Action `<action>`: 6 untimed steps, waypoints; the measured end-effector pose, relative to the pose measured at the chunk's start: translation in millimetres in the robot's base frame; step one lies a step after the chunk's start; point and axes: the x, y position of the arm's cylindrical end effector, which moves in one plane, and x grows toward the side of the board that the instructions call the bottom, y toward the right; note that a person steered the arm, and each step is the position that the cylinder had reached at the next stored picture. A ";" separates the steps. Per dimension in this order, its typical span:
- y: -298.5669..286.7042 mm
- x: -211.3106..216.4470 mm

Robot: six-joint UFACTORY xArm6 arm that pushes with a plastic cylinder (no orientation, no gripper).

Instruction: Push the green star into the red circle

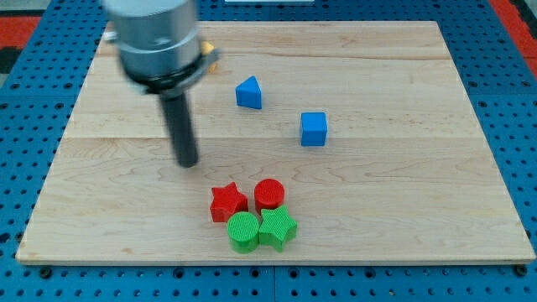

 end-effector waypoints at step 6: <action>169.6 110.5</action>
